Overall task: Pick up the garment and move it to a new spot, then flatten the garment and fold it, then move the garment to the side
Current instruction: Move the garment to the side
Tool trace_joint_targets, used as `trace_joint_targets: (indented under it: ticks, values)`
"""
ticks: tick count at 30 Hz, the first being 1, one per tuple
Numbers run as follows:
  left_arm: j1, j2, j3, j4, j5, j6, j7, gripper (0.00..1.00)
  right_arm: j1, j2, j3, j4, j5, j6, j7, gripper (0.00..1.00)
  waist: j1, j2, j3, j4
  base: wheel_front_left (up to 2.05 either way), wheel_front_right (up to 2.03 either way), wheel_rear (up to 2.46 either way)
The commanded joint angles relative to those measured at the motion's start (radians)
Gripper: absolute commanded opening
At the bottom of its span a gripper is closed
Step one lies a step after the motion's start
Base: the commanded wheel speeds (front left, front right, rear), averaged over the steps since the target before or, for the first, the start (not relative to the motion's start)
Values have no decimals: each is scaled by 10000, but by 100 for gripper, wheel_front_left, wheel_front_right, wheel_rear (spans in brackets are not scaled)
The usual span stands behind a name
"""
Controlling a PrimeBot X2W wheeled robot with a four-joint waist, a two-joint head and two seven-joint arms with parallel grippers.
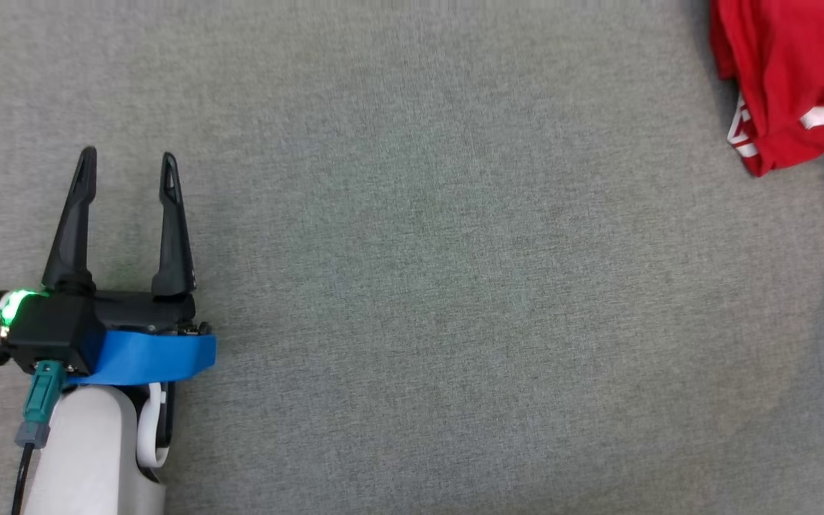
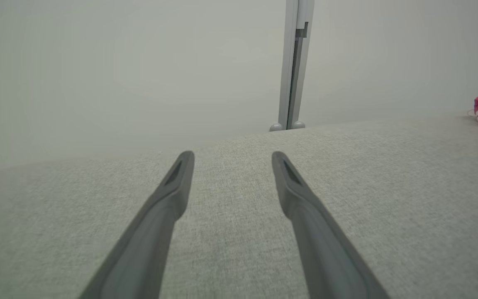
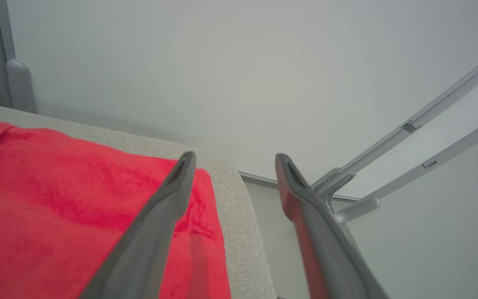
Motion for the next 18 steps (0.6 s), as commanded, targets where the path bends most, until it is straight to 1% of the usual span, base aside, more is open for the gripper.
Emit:
trace_joint_targets:
  ticks: [1,5,10,13,18]
  values:
    - [122,-26,54,69,-69,45,-19,100,-93,157,82,-20,36,-1,-148,100,0,0,-410,135,0,0,0]
    - [539,-144,210,259,-207,159,-20,100,477,780,321,-486,38,-1,-496,100,0,0,-1195,305,0,0,0]
    - [1153,-260,351,514,-341,232,-19,100,1289,1707,601,-1569,209,0,-601,100,0,0,-2134,575,0,0,0]
    - [1467,-356,398,693,-428,231,-20,100,2090,2188,747,-2378,370,0,-598,100,0,0,-2670,757,0,0,0]
    - [1971,-500,447,957,-506,242,-20,100,3454,2932,1009,-3295,560,-1,-597,100,0,0,-3461,977,0,0,0]
